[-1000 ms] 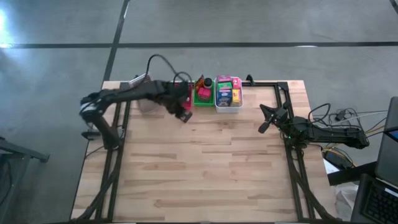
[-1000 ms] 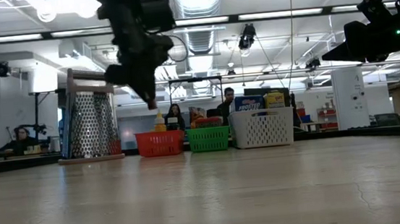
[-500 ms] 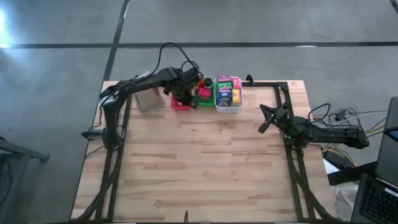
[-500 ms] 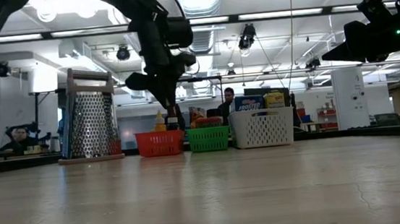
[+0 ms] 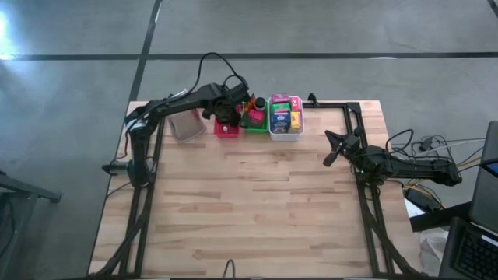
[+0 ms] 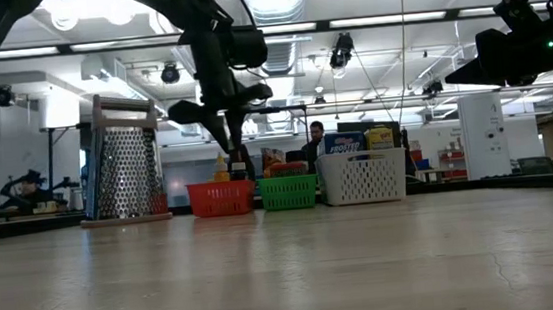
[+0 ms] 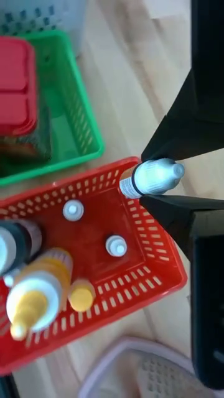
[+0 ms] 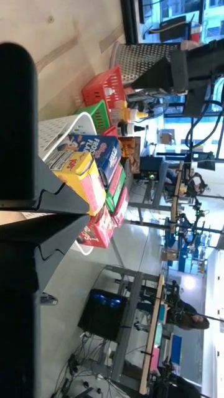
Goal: Pick & Place Kitchen Items
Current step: Put the small black food coloring bottle into the red bin
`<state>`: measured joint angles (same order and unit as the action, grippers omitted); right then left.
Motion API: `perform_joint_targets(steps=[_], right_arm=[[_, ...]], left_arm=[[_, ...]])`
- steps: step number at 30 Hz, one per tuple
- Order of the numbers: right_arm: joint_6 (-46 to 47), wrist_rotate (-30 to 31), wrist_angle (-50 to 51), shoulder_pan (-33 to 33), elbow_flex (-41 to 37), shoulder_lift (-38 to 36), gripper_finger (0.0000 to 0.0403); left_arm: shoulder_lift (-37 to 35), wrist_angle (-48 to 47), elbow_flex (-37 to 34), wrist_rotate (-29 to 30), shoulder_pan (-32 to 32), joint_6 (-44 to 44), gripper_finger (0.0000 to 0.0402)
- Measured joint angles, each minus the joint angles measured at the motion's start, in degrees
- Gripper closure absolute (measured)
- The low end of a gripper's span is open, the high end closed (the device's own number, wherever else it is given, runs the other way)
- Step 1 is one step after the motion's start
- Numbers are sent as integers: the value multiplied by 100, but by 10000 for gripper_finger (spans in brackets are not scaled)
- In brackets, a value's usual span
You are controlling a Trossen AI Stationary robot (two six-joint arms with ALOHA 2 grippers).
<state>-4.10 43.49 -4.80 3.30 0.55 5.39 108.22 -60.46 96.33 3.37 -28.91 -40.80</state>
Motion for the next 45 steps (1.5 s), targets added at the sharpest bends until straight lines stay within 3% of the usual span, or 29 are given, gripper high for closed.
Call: perform_joint_targets(steps=[14,45], right_arm=[[0,1,-1,-1,-2,0,394],[0,2,-2,1,1,0,394]], left_arm=[[51,8,-4,332,0,-988,309],[627,233,-91,540,-16,-1236,309]])
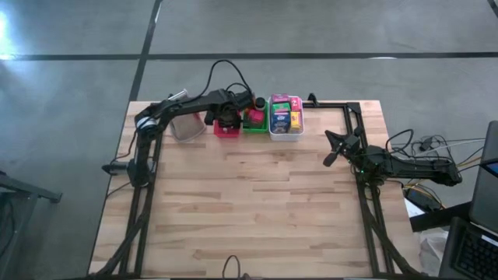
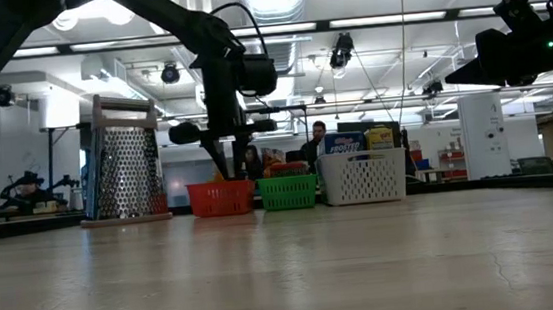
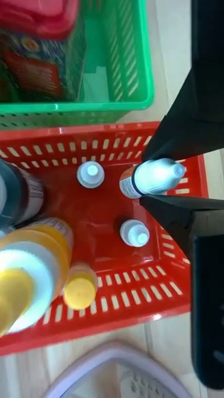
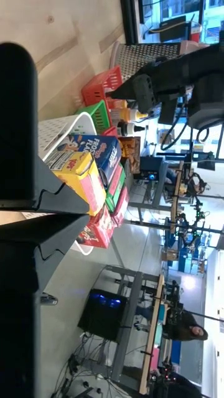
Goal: Pick & Place Kitchen Items
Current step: Put the small black food coloring bottle into the red bin
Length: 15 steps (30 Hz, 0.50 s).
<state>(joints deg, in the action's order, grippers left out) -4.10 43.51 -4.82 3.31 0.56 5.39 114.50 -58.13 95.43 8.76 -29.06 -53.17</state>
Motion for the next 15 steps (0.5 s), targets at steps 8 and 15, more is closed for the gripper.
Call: perform_joint_targets(steps=[8,15], right_arm=[[0,-2,0,-2,-2,0,394],[0,-1,2,-1,-2,0,394]], left_arm=[[0,340,-404,-207,-57,-55,309],[0,571,-554,-313,-91,17,309]])
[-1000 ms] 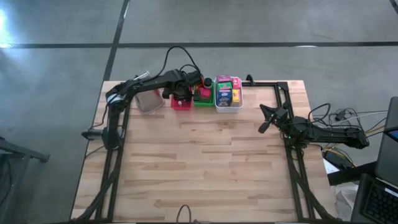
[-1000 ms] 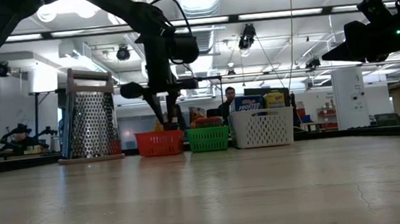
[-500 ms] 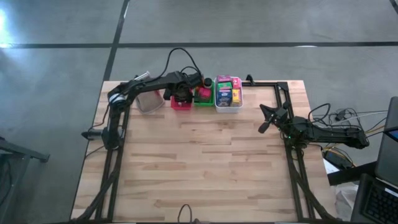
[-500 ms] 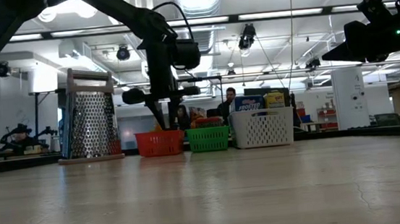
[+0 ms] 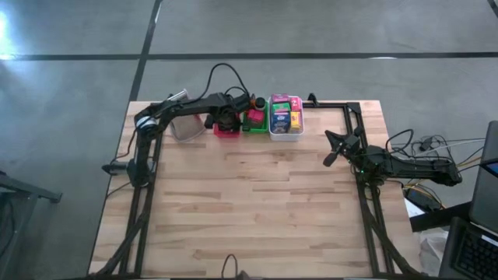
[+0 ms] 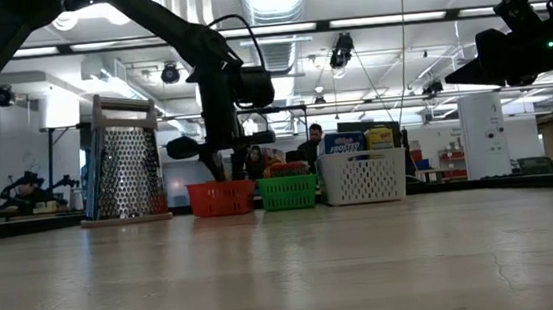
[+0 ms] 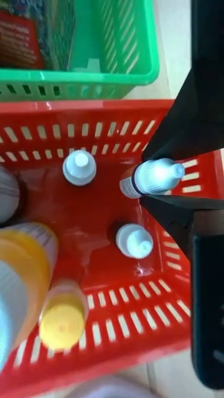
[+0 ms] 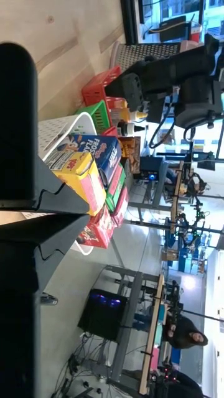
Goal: Pick & Place Kitchen Items
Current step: Put the small black food coloring bottle into the red bin
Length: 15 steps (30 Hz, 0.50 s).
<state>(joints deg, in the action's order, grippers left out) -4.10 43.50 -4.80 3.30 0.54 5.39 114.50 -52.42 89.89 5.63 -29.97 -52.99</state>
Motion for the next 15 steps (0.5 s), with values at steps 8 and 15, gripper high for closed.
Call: perform_joint_targets(steps=[8,15], right_arm=[[0,-1,0,0,0,0,394],[0,1,0,0,1,0,394]], left_arm=[[-2,290,-210,-199,-112,42,309],[25,339,-209,-345,-204,201,309]])
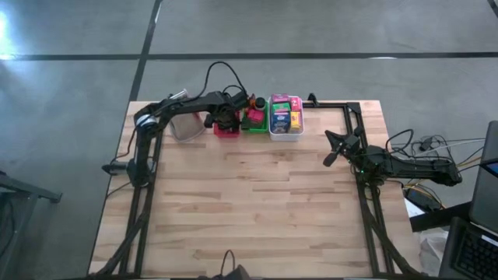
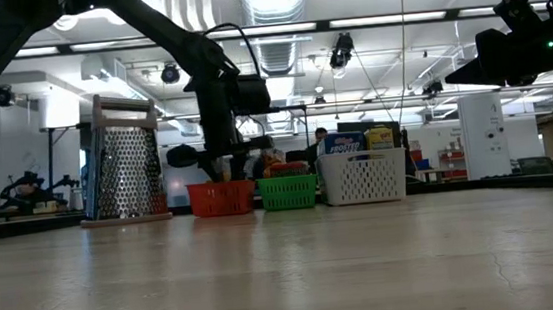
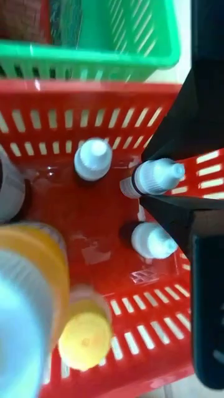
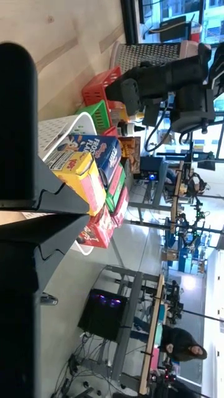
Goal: Pick & Place Kitchen Items
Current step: Put the small black food coloring bottle into the red bin
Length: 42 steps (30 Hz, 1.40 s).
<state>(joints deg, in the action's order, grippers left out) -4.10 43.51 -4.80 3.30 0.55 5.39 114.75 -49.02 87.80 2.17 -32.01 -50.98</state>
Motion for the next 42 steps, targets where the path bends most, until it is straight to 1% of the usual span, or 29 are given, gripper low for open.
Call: perform_joint_targets(steps=[18,34,37,42], right_arm=[[0,-2,-2,-1,-1,0,394],[0,0,0,1,-1,0,394],[0,-2,0,1,-1,0,394],[0,-1,-1,0,0,0,394]], left_arm=[[87,5,3,-169,-81,123,309],[87,5,3,-173,-90,133,309],[87,5,3,-179,-90,133,302],[87,5,3,-190,-90,132,274]])
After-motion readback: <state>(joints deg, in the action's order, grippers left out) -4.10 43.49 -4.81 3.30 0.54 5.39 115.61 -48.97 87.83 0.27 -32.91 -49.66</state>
